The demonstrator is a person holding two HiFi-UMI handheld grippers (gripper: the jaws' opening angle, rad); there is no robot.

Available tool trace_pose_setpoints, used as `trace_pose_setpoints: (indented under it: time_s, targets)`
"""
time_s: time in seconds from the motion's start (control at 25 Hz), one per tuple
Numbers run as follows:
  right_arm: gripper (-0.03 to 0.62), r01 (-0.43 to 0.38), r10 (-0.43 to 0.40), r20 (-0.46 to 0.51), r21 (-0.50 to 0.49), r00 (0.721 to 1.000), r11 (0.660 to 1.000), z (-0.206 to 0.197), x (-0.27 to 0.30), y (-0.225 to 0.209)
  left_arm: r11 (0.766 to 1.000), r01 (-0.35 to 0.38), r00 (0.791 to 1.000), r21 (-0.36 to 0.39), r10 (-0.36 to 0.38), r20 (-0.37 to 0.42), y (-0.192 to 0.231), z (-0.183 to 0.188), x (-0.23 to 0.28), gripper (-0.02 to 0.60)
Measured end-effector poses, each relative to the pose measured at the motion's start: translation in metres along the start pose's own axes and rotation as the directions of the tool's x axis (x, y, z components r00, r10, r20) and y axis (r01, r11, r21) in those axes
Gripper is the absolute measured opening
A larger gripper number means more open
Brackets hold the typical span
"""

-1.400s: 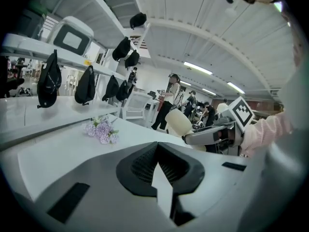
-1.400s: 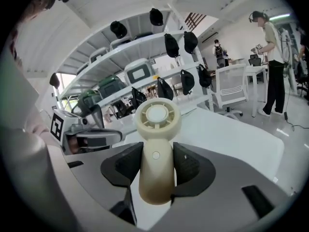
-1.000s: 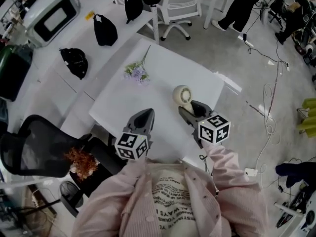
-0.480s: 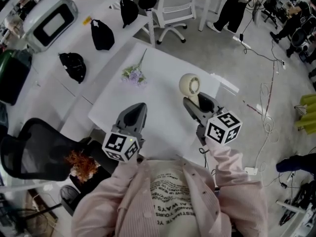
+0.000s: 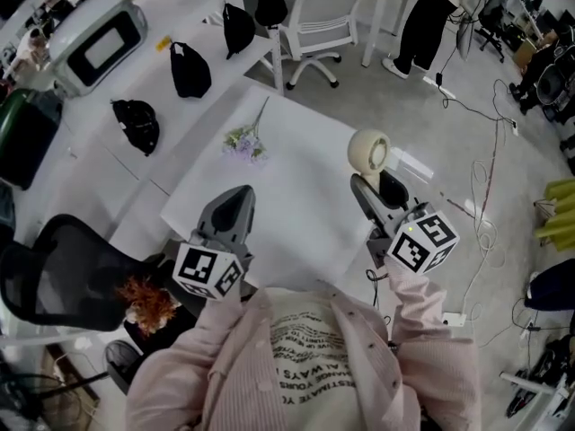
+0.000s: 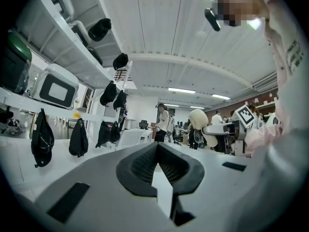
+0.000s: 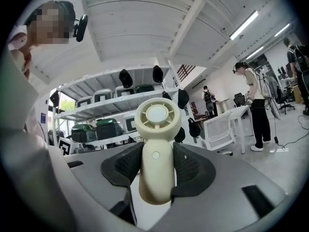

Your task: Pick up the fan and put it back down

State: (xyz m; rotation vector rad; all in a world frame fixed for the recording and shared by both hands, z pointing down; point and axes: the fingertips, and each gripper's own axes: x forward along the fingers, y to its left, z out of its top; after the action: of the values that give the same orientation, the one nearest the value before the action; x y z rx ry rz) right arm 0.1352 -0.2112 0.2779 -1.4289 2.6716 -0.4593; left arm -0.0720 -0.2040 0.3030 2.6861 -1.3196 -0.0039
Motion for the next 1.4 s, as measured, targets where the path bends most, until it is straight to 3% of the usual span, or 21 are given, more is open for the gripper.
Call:
trace_pose_setpoints:
  time_s: [0.28, 0.72, 1.12, 1.4]
  targets:
    - [0.186, 0.022, -0.022, 0.050, 0.005, 0.998, 1.000, 0.012, -0.015, -0.003, 0.999, -0.032, 0.999, -0.001, 0.032, 0.007, 0.007, 0.006, -0.006, 0.002]
    - [0.186, 0.026, -0.026, 0.026, 0.006, 0.999, 1.000, 0.005, -0.016, -0.011, 0.998, -0.055, 0.998, 0.022, 0.056, -0.020, 0.009, -0.006, -0.007, 0.002]
    - [0.186, 0.008, -0.004, -0.096, 0.043, 0.995, 0.999, -0.043, 0.008, -0.018, 0.998, -0.064, 0.989, -0.024, 0.060, -0.136, 0.011, -0.061, 0.000, 0.002]
    - [0.186, -0.016, 0.018, -0.242, 0.009, 0.970, 1.000, -0.100, 0.028, -0.019, 0.991, -0.083, 0.968, -0.102, 0.055, -0.246, 0.011, -0.110, 0.002, 0.002]
